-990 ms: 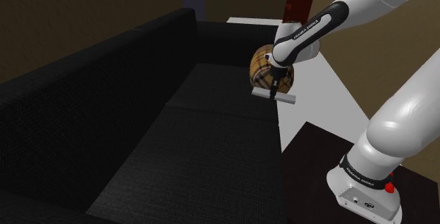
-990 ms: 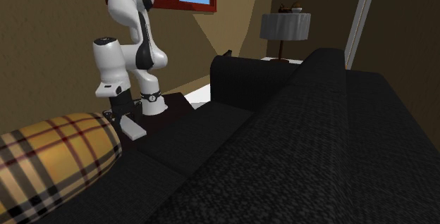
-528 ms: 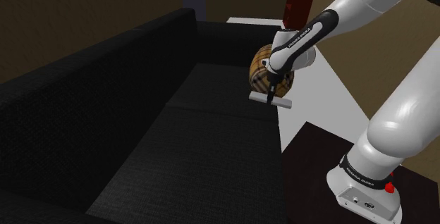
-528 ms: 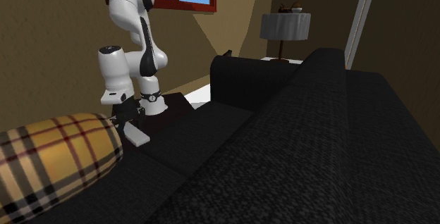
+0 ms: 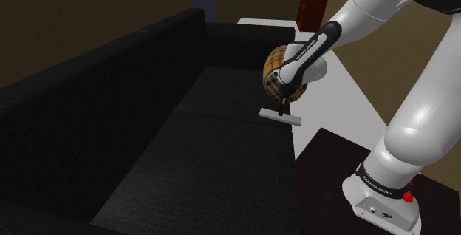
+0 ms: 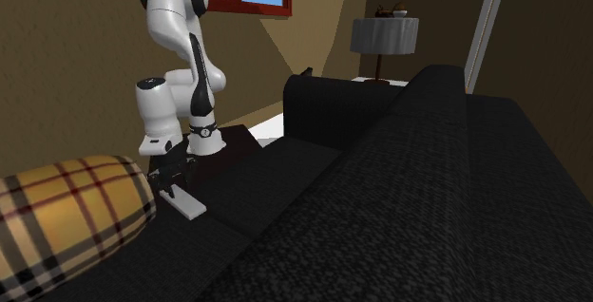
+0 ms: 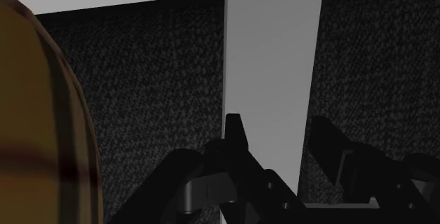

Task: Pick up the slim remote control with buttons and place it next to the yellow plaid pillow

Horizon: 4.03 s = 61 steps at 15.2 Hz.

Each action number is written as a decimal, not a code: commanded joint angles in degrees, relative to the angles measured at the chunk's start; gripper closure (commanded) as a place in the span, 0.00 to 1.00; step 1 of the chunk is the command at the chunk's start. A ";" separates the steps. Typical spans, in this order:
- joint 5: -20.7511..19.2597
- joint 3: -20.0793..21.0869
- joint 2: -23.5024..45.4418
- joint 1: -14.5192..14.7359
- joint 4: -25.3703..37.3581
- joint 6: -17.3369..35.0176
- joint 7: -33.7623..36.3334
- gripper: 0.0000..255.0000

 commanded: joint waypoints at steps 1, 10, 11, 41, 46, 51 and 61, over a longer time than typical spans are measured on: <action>0.24 -0.28 1.47 -0.32 -0.35 0.68 -0.08 1.00; 3.83 1.36 1.69 0.16 2.23 0.72 -3.45 0.00; 4.23 1.47 2.54 0.16 2.26 1.52 -3.74 0.00; 4.47 1.55 3.20 0.33 2.54 1.90 -3.72 1.00; 2.59 1.12 -0.81 0.41 2.71 -2.20 -2.21 1.00; 1.11 0.97 -4.53 0.33 3.24 -6.39 -1.01 1.00; -0.83 1.06 -11.00 0.02 5.38 -14.91 0.67 1.00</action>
